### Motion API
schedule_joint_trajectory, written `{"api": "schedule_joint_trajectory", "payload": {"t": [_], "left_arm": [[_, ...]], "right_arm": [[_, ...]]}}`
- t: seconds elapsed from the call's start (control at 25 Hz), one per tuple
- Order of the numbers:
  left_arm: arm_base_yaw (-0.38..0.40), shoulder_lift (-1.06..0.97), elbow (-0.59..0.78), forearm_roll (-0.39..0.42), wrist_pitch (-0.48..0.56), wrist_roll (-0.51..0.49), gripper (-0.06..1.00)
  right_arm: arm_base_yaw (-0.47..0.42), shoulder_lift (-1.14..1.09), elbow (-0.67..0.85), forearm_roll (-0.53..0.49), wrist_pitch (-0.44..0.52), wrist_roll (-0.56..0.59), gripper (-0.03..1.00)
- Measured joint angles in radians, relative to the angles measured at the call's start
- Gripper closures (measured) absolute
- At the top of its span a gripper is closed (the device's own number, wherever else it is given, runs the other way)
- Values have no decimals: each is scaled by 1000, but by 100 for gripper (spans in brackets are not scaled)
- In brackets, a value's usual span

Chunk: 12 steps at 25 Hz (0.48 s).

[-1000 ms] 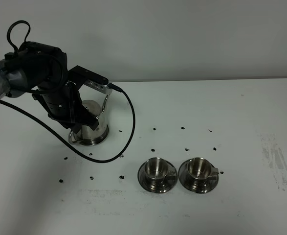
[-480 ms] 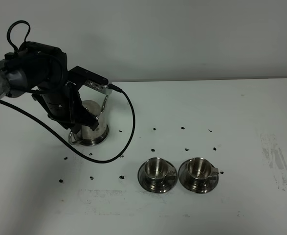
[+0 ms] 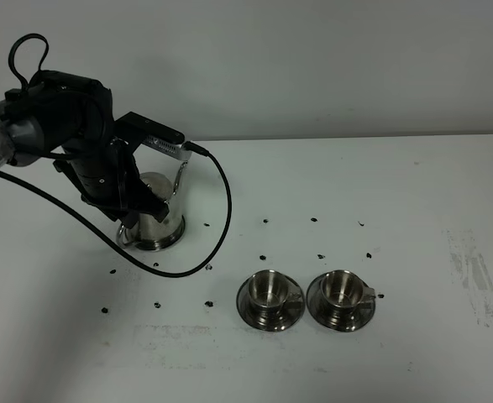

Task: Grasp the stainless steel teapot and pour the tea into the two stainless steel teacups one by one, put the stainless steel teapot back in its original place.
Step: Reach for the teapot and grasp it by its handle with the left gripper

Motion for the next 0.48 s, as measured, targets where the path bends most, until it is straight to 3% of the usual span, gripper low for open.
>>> {"api": "schedule_joint_trajectory", "payload": {"t": [0.48], "left_arm": [[2, -56, 0, -4, -12, 10, 73]], "right_arm": [[0, 0, 0, 0, 0, 0, 74]]}}
